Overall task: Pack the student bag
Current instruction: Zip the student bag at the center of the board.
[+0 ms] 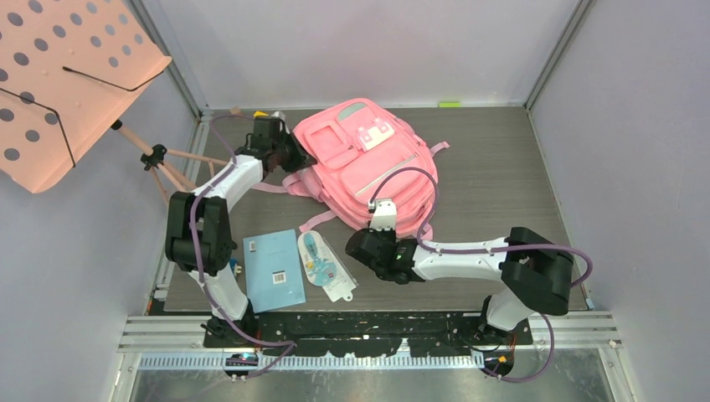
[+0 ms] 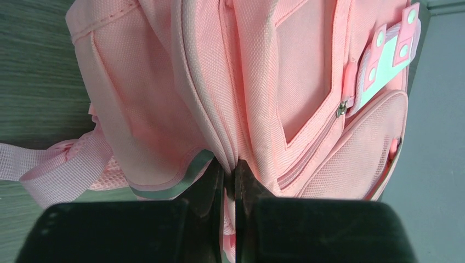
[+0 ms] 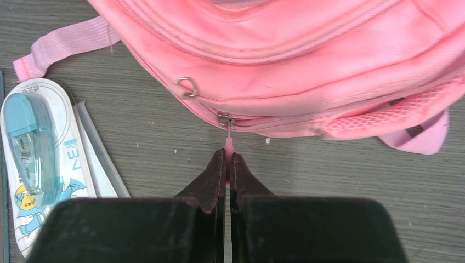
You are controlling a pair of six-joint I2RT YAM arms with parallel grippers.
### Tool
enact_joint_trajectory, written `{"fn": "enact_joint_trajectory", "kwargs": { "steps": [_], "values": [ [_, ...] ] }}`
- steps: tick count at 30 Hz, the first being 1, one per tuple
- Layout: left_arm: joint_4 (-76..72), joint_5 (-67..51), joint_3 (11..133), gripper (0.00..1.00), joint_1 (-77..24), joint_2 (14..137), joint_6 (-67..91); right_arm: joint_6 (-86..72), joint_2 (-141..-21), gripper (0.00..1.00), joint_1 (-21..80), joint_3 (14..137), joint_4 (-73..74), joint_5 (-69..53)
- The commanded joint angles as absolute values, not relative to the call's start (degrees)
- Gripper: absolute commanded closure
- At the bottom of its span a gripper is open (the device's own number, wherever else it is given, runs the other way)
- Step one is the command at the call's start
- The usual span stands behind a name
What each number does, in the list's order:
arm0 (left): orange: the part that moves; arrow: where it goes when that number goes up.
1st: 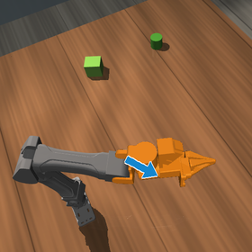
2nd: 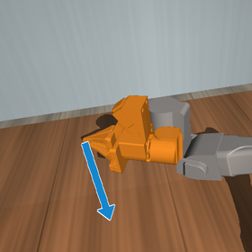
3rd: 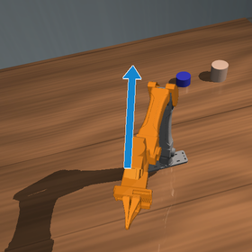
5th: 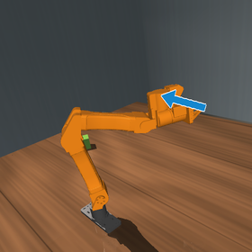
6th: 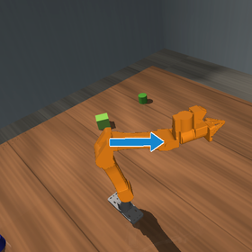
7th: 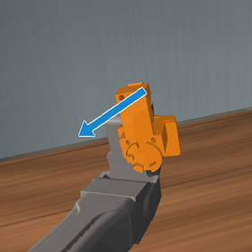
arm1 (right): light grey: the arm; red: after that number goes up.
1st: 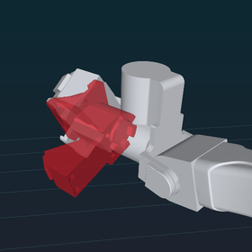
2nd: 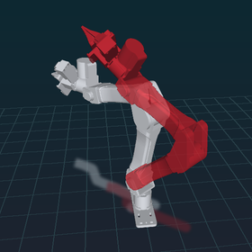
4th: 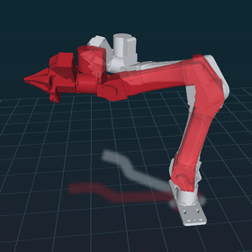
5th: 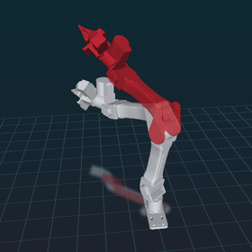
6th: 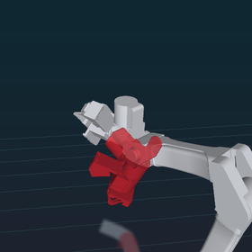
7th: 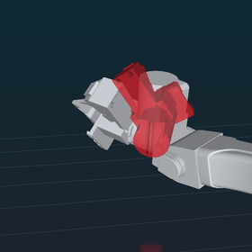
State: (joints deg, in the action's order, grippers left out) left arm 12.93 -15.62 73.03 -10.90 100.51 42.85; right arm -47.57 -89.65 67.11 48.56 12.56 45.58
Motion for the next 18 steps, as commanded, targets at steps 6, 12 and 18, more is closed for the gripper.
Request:
{"fn": "enact_joint_trajectory", "kwargs": {
  "steps": [6,12,18],
  "values": [
    [7.48,-11.96,80.40,1.00,-8.53,101.87,35.39,-45.00,-85.94,1.00,67.19,45.96,11.08,45.56],
    [10.76,-10.42,86.52,1.00,-8.26,104.85,29.94,-44.19,-86.04,1.00,67.15,45.30,8.60,44.56],
    [15.78,-8.78,90.89,0.77,-8.26,107.65,26.38,-42.98,-87.57,1.00,66.97,44.98,5.18,43.15]
  ]
}}
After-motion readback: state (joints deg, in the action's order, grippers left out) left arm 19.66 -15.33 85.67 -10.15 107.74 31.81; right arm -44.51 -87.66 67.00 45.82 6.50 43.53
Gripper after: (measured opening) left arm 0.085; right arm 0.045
